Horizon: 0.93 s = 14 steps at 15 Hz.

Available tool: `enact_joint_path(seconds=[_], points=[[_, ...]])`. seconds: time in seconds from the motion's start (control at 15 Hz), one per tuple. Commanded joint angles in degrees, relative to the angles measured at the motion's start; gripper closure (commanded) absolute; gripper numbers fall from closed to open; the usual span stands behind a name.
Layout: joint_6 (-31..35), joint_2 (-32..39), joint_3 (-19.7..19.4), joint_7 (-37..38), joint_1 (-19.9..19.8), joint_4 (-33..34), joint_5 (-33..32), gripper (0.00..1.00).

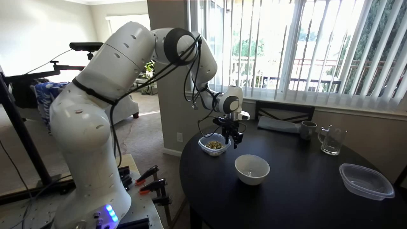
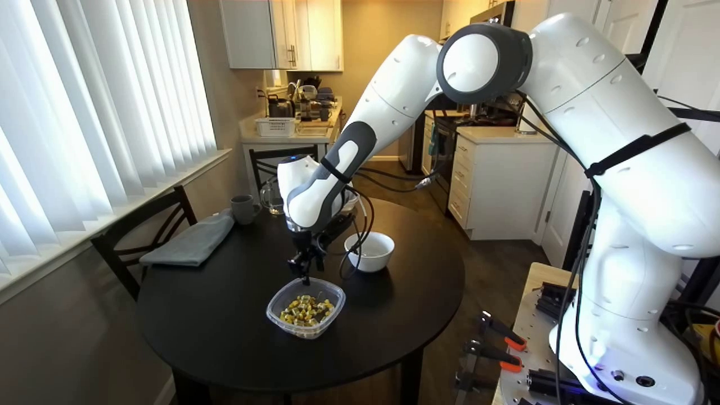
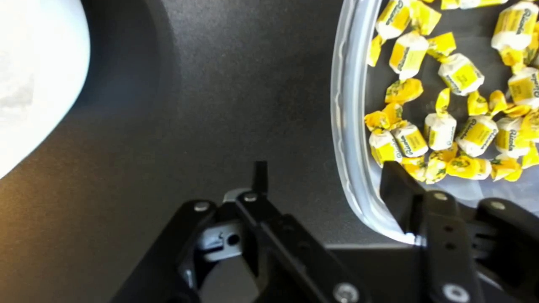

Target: Pour the contents from the left bowl to the right bowl

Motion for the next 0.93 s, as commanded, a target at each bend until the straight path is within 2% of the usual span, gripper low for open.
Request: enact_joint_path(seconds=[0.0,0.4,0.6,0.87], points=[[-2.03,1.48,0.02,-1.81,-0.34,2.05,0.67,0.61],[-2.83,3.36,0.23,-1.92,-0.57,3.13,1.02,0.97],[-1.94,1.69,0.1,-1.62,-0.44,1.7,0.98,0.94],[0.57,-3.35,-0.31,-0.3,0.44,-3.22,0.45,0.99]])
